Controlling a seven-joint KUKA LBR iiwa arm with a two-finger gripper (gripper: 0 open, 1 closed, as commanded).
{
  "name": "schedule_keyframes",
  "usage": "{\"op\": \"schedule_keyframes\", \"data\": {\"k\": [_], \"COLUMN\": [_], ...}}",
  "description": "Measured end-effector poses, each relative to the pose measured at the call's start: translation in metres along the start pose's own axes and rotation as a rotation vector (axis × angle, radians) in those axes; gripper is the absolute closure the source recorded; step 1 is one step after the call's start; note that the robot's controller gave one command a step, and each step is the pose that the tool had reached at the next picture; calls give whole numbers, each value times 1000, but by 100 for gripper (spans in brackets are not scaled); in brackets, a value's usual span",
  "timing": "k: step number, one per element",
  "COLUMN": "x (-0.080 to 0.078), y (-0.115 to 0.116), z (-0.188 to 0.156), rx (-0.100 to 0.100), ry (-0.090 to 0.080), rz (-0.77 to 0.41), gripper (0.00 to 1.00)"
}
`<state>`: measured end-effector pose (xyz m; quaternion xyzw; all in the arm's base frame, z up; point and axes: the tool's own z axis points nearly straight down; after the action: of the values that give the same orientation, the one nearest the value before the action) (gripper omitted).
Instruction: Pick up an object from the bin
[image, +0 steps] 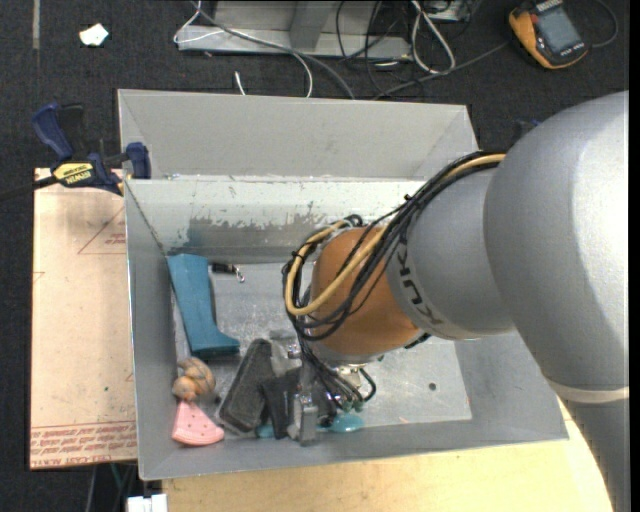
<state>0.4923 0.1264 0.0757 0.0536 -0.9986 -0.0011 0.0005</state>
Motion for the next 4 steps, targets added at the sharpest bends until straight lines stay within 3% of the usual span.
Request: {"op": "schedule_keyframes", "data": {"k": [1, 2, 3, 4], "x": [-26, -22, -26, -22], "y": [0, 0, 0, 0], "z": [2, 5, 2, 6], "rx": [-5, -4, -5, -5], "ry": [-12, 6, -11, 4], "rz": [-181, -183, -180, -183], "gripper": [100, 0, 100, 0]}}
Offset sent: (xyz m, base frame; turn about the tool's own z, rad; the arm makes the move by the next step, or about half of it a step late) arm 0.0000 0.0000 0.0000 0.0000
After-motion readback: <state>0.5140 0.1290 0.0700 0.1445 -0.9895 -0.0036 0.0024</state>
